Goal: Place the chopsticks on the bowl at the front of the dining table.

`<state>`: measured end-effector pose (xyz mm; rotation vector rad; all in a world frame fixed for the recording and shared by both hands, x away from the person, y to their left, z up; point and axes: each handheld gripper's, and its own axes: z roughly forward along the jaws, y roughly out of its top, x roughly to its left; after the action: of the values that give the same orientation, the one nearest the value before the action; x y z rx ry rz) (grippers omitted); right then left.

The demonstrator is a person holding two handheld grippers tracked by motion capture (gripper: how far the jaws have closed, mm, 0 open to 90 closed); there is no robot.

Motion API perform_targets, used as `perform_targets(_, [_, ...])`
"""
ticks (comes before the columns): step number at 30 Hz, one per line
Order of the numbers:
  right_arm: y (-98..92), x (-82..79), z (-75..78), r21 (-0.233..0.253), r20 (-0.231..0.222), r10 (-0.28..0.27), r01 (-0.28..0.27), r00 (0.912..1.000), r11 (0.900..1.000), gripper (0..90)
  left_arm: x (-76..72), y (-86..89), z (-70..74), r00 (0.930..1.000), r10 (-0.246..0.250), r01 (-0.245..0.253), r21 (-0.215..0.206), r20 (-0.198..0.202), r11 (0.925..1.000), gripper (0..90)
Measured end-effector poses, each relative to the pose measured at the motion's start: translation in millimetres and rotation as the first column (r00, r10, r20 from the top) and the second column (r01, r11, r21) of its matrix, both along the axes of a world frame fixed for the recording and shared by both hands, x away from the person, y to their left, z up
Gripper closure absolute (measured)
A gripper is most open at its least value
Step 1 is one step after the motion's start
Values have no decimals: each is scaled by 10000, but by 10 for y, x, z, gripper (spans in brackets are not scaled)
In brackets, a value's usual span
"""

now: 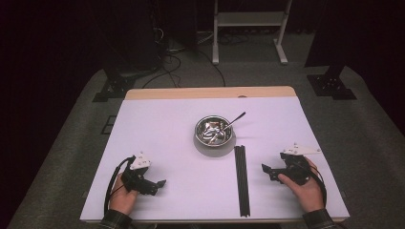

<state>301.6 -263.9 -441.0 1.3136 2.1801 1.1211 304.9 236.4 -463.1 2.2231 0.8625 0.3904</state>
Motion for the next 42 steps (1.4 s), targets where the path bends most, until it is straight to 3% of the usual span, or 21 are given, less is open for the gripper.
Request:
perform_targets(24, [271,203,-24,24,-152,226,-226,9996,9997,93,-1,0,0,10000,-2,2,-2,3,10000,0])
perform_targets(42, [501,307,-132,-619,-472,469,-498,9978,9968,93,-1,0,-1,10000,4,-4,-12,-4,10000,0])
